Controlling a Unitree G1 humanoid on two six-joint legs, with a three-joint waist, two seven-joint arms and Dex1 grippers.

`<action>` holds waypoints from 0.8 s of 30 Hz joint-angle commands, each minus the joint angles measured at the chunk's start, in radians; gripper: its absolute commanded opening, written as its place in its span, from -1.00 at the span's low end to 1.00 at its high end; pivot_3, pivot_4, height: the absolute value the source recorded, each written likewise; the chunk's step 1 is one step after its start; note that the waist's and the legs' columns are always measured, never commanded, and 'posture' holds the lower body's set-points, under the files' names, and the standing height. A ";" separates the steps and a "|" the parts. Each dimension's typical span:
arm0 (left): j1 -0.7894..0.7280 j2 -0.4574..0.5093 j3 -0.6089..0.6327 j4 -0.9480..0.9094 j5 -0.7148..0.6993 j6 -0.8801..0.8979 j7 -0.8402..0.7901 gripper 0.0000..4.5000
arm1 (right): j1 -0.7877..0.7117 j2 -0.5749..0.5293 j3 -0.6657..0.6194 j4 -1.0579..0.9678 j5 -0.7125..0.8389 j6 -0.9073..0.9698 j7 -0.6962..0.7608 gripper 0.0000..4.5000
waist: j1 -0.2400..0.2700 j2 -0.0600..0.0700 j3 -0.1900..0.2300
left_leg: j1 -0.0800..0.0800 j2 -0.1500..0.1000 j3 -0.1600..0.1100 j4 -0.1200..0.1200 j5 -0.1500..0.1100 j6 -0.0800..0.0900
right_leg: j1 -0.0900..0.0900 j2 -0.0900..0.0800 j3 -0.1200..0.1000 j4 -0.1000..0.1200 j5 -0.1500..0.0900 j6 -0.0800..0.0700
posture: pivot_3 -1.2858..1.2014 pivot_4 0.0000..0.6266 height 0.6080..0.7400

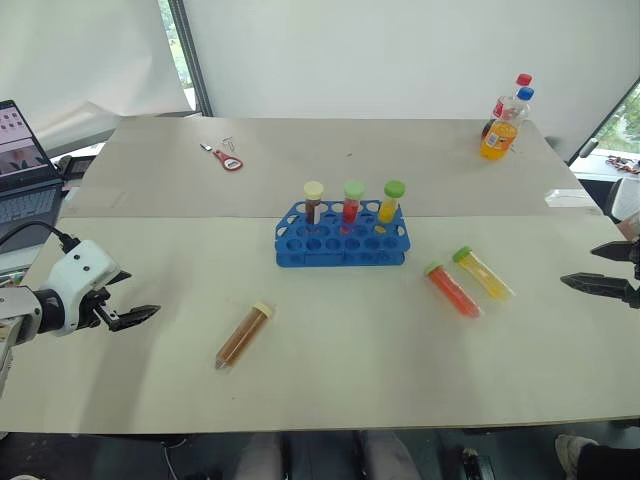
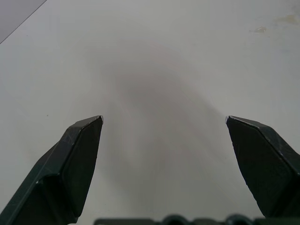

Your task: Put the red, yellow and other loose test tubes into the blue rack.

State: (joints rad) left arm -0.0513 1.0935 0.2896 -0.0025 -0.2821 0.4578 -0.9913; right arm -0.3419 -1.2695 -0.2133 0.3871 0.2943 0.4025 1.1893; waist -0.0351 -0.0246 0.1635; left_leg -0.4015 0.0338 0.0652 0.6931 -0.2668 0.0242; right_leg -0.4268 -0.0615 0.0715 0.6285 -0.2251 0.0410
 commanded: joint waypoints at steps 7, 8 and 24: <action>-0.062 -0.031 0.044 0.006 -0.016 0.033 0.046 0.99 | -0.021 0.031 -0.036 -0.054 0.014 0.063 -0.039 0.91 | 0.003 0.000 0.000 | -0.001 0.000 0.000 0.001 0.000 0.000 | -0.001 0.000 0.000 0.001 0.000 0.000 | 0.03 -0.52 0.89; -0.065 -0.029 0.041 0.012 -0.009 0.035 0.053 0.99 | -0.023 0.033 -0.036 -0.055 0.013 0.065 -0.041 0.91 | 0.005 0.000 0.000 | -0.001 0.000 0.000 0.001 0.000 0.000 | -0.001 0.000 0.000 0.001 0.000 0.000 | 0.03 -0.52 0.89; -0.206 -0.049 -0.110 -0.353 -0.178 0.117 -0.083 0.99 | -0.323 0.105 0.245 -0.008 -0.117 0.195 0.013 0.91 | 0.023 0.000 0.000 | -0.002 -0.001 0.000 0.003 0.000 0.000 | -0.001 0.000 0.000 0.001 0.000 0.000 | 0.03 -0.52 0.89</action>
State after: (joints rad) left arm -0.2322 1.0409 0.1849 -0.2979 -0.4248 0.5606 -1.0592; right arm -0.6286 -1.1536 0.0071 0.3728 0.2088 0.5562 1.1806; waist -0.0123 -0.0243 0.1636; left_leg -0.4040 0.0329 0.0655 0.6958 -0.2667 0.0242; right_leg -0.4285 -0.0614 0.0716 0.6299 -0.2248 0.0412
